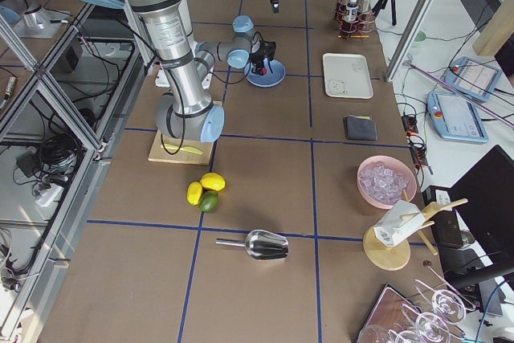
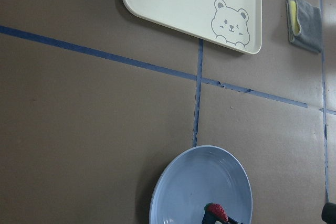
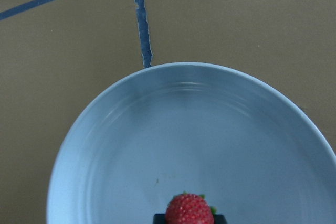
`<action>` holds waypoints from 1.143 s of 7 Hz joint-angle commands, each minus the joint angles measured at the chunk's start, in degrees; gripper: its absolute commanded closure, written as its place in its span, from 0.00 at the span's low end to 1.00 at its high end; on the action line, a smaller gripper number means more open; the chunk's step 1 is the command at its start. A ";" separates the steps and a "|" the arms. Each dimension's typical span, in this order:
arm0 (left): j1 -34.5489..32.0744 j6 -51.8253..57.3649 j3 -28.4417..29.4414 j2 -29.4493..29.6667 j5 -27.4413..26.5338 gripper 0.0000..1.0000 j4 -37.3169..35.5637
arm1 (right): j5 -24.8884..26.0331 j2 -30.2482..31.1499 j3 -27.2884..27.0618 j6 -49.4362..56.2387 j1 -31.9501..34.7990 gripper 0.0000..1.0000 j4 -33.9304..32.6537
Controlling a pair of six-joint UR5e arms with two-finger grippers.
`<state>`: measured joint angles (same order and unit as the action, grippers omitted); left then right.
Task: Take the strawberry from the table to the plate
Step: 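Lower the strawberry onto the plate and open the right gripper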
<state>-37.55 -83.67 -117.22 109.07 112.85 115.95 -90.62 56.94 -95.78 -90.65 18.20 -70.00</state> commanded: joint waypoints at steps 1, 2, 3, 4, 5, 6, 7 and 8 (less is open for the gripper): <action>0.02 0.00 0.06 -0.17 0.00 0.01 -0.03 | 0.01 -0.86 1.20 0.12 0.00 1.00 0.21; 0.02 0.00 0.06 -0.17 0.00 0.01 -0.03 | -0.08 -1.13 1.56 0.12 0.00 1.00 0.21; 0.02 0.00 0.06 -0.26 0.00 0.01 -0.03 | -0.08 -0.70 1.74 0.21 0.00 1.00 0.12; -0.07 0.00 0.06 -0.26 0.00 0.01 -0.03 | -0.08 -0.78 1.74 0.21 0.00 1.00 -0.14; -0.07 0.00 0.06 -0.35 0.00 0.01 -0.03 | -0.08 -0.87 1.91 0.21 0.00 1.00 -0.14; -0.07 0.00 0.06 -0.44 0.00 0.01 -0.03 | -0.17 -1.04 1.91 0.12 0.00 0.92 0.03; -0.07 0.00 0.06 -0.44 0.00 0.01 -0.03 | -0.17 -1.04 1.91 0.03 0.00 0.78 0.21; -0.07 0.00 0.06 -0.44 0.00 0.01 -0.03 | -0.43 -1.31 1.74 -0.06 0.00 0.45 0.30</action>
<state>-37.62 -83.67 -117.16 108.65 112.85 115.93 -90.85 55.85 -93.91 -90.60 18.19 -69.84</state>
